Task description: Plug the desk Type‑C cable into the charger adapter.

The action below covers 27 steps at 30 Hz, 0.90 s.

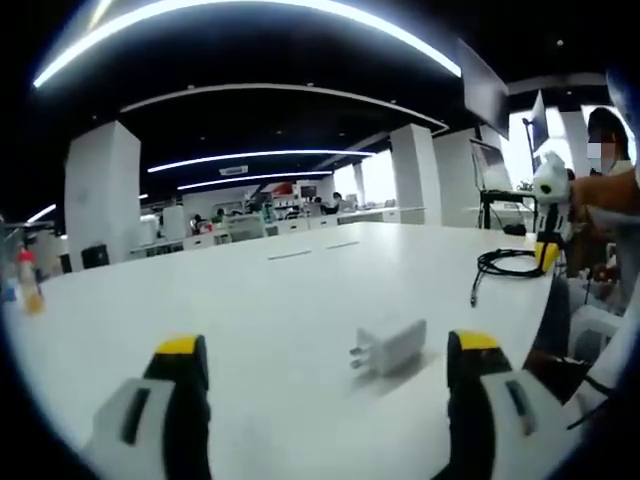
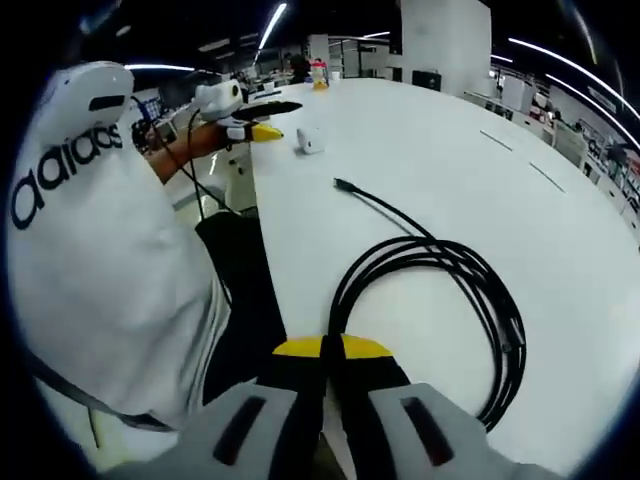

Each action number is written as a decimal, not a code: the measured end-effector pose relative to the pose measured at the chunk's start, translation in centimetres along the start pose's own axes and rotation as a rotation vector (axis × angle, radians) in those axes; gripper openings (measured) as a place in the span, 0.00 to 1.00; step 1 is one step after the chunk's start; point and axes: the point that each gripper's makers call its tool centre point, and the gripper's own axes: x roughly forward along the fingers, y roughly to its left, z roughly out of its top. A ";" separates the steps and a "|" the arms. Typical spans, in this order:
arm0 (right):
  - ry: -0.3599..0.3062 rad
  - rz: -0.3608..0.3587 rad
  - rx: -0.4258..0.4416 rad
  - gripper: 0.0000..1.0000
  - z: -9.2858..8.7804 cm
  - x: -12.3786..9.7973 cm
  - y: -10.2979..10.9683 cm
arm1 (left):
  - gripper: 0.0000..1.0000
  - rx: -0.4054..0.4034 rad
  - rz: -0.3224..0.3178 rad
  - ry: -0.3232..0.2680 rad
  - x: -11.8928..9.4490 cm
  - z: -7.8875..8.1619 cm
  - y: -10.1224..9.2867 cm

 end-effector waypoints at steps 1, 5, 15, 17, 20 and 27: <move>0.000 0.003 0.000 0.02 -0.1 0.0 0.2 | 1.00 -0.001 0.000 0.000 0.0 0.0 0.0; -0.002 0.008 -0.001 0.02 -0.1 -0.1 0.5 | 0.99 0.003 -0.005 -0.001 0.1 0.0 0.0; 0.008 0.019 -0.018 0.03 -0.5 -0.2 1.3 | 0.96 -0.006 -0.016 -0.017 0.2 0.0 -0.2; 0.006 0.019 -0.035 0.04 -0.5 -0.3 1.3 | 0.96 -0.009 -0.018 -0.018 0.2 0.0 -0.2; 0.007 0.011 -0.043 0.12 -0.6 -0.2 1.3 | 0.96 -0.008 -0.023 -0.024 0.2 0.1 -0.3; -0.059 -0.017 -0.047 0.17 1.0 -0.6 0.6 | 0.94 0.015 -0.040 -0.003 0.2 -0.3 -0.4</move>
